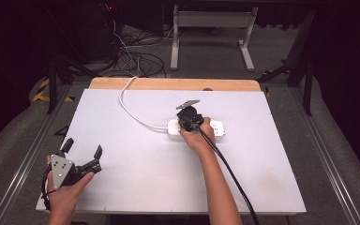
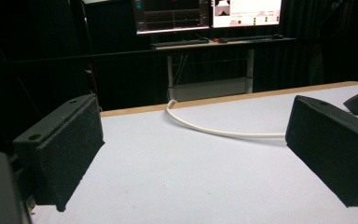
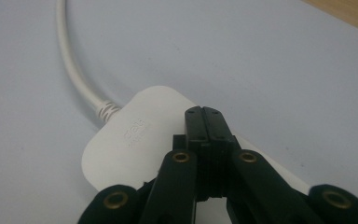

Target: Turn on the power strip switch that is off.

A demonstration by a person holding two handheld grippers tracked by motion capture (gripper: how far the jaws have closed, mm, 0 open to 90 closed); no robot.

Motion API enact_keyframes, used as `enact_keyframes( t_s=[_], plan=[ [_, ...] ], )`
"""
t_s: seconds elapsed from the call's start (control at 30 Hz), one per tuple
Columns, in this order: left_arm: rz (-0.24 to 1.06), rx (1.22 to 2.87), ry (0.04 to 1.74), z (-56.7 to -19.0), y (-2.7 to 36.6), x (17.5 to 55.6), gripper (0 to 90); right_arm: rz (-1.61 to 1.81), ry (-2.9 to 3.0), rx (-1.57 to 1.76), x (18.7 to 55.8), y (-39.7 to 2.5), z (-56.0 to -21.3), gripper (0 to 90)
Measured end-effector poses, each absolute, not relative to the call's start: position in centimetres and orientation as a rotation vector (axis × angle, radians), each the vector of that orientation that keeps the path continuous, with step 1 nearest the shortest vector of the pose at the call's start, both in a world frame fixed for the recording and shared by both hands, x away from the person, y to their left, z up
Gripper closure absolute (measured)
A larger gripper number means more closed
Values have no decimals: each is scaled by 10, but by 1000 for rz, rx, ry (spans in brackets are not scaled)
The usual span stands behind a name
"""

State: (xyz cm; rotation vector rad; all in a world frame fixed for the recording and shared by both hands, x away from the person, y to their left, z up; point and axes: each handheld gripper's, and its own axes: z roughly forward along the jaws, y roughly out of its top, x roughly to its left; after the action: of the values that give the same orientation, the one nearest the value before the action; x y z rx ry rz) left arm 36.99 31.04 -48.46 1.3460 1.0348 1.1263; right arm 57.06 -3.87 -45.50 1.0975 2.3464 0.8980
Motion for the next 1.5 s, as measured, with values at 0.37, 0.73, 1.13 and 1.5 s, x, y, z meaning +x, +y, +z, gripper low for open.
enact_keyframes(
  t_s=[0.37,0.73,1.13,1.5],
  plan=[
    [1118,1354,1035,-485,309,370,48,894,2343,1094,570,-38,-455,900],
    [1121,1355,1034,-485,309,371,48,876,2338,1088,569,-36,-454,900],
    [1119,1355,1039,-486,309,372,48,930,2314,1077,568,-38,-452,900],
    [1117,1353,1039,-487,309,372,48,1007,2275,1063,564,-50,-443,900]
  ],
)
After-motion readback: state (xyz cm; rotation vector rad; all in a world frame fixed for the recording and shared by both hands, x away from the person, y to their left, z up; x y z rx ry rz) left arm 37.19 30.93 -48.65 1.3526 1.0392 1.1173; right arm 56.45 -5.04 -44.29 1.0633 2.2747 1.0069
